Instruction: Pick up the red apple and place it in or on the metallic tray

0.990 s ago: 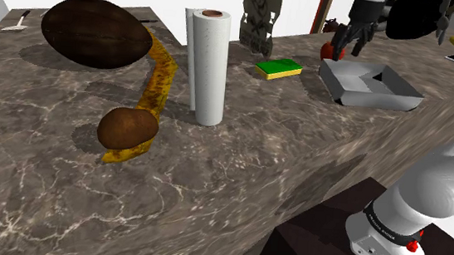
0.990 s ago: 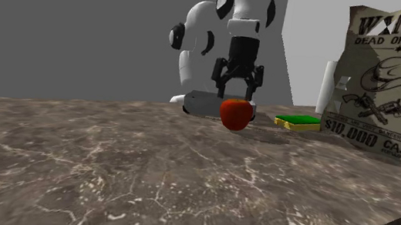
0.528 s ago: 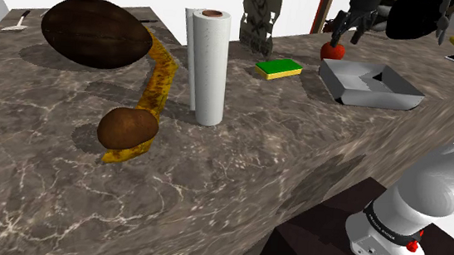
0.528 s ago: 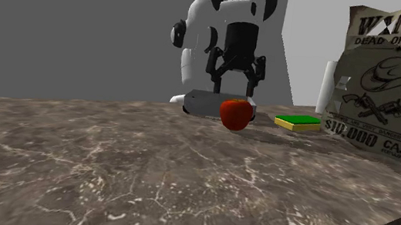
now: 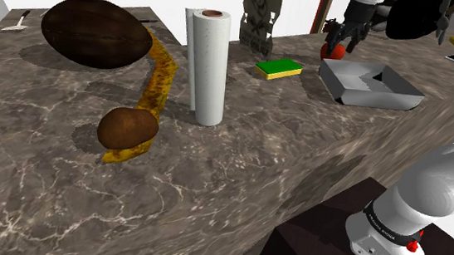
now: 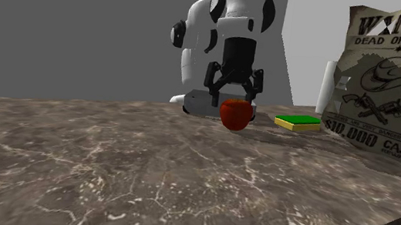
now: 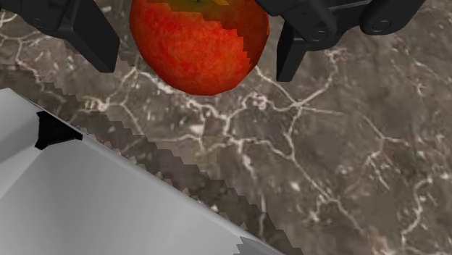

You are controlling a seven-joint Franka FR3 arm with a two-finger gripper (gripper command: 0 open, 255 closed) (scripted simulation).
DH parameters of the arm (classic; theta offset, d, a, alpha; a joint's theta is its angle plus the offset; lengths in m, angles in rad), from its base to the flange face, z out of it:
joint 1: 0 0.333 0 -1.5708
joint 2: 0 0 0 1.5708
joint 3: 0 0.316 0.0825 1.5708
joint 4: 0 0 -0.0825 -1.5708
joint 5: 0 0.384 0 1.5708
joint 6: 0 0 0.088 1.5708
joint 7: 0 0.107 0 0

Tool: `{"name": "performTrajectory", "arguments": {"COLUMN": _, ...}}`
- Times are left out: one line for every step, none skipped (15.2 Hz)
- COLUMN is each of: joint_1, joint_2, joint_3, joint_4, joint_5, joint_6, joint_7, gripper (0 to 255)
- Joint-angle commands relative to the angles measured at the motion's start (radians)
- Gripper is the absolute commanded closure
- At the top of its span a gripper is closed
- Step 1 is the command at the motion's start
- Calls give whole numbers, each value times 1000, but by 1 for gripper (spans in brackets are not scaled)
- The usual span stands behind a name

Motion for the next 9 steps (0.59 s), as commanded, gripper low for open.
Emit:
{"name": "performTrajectory", "arguments": {"joint_1": 0, "joint_2": 1, "joint_3": 0, "joint_4": 0, "joint_5": 0, "joint_6": 2, "joint_7": 0, "gripper": 0}}
{"name": "performTrajectory", "arguments": {"joint_1": 0, "joint_2": 1, "joint_3": 0, "joint_4": 0, "joint_5": 0, "joint_6": 2, "joint_7": 0, "gripper": 0}}
{"name": "performTrajectory", "arguments": {"joint_1": 0, "joint_2": 1, "joint_3": 0, "joint_4": 0, "joint_5": 0, "joint_6": 2, "joint_7": 0, "gripper": 0}}
{"name": "performTrajectory", "arguments": {"joint_1": 0, "joint_2": 1, "joint_3": 0, "joint_4": 0, "joint_5": 0, "joint_6": 2, "joint_7": 0, "gripper": 0}}
{"name": "performTrajectory", "arguments": {"joint_1": 0, "joint_2": 1, "joint_3": 0, "joint_4": 0, "joint_5": 0, "joint_6": 2, "joint_7": 0, "gripper": 0}}
{"name": "performTrajectory", "arguments": {"joint_1": 0, "joint_2": 1, "joint_3": 0, "joint_4": 0, "joint_5": 0, "joint_6": 2, "joint_7": 0, "gripper": 255}}
{"name": "performTrajectory", "arguments": {"joint_1": 0, "joint_2": 1, "joint_3": 0, "joint_4": 0, "joint_5": 0, "joint_6": 2, "joint_7": 0, "gripper": 255}}
{"name": "performTrajectory", "arguments": {"joint_1": 0, "joint_2": 2, "joint_3": 0, "joint_4": 0, "joint_5": 0, "joint_6": 2, "joint_7": 0, "gripper": 255}}
{"name": "performTrajectory", "arguments": {"joint_1": 0, "joint_2": 1, "joint_3": 0, "joint_4": 0, "joint_5": 0, "joint_6": 2, "joint_7": 0, "gripper": 255}}
